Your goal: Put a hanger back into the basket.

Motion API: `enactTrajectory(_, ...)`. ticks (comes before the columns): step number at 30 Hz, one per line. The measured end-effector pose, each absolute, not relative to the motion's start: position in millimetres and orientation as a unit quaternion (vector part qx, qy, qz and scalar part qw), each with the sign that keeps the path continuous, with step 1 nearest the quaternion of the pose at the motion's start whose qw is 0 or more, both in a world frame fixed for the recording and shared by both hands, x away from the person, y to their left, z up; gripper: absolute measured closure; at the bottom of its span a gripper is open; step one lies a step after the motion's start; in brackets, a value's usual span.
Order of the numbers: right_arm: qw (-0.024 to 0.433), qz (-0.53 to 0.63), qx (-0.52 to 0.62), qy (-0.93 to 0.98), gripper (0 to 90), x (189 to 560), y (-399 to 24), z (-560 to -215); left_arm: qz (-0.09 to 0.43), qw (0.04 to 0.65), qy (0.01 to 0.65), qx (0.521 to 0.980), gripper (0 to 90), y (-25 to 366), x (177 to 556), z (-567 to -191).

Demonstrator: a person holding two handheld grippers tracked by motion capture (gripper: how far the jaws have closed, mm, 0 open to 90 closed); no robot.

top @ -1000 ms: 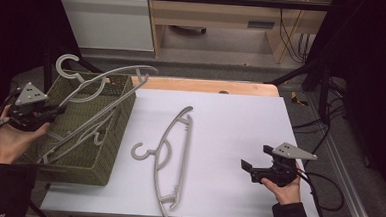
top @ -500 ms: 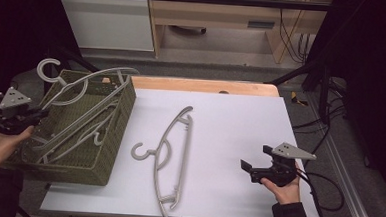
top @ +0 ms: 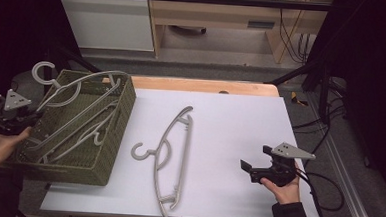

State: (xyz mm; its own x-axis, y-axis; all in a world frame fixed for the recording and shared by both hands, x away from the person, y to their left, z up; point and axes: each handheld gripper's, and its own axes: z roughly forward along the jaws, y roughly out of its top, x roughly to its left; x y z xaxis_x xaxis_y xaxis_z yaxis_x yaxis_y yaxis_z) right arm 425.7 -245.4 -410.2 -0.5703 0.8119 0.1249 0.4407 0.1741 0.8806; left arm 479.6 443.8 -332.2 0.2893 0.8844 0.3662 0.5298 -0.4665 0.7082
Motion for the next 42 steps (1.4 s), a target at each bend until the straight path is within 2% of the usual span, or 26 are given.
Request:
enactTrajectory(12, 0.191, 0.482, 0.420, 0.745, 1.4, 426, -245, -411, 0.393, 0.191, 0.462, 0.772, 82.2, 447, 481, -357)
enactTrajectory(21, 0.190, 0.483, 0.420, 0.745, 1.4, 426, -244, -412, 0.384, 0.177, 0.462, 0.780, 81.8, 443, 485, -371)
enactTrajectory(27, 0.190, 0.482, 0.419, 0.745, 1.4, 426, -244, -412, 0.348, 0.190, 0.450, 0.800, 80.6, 438, 482, -369)
enactTrajectory(34, 0.190, 0.483, 0.419, 0.745, 1.4, 425, -244, -412, 0.281, 0.223, 0.439, 0.824, 77.8, 433, 471, -372)
enactTrajectory(42, 0.188, 0.484, 0.419, 0.745, 1.5, 426, -244, -412, 0.241, 0.221, 0.437, 0.838, 74.3, 425, 467, -376)
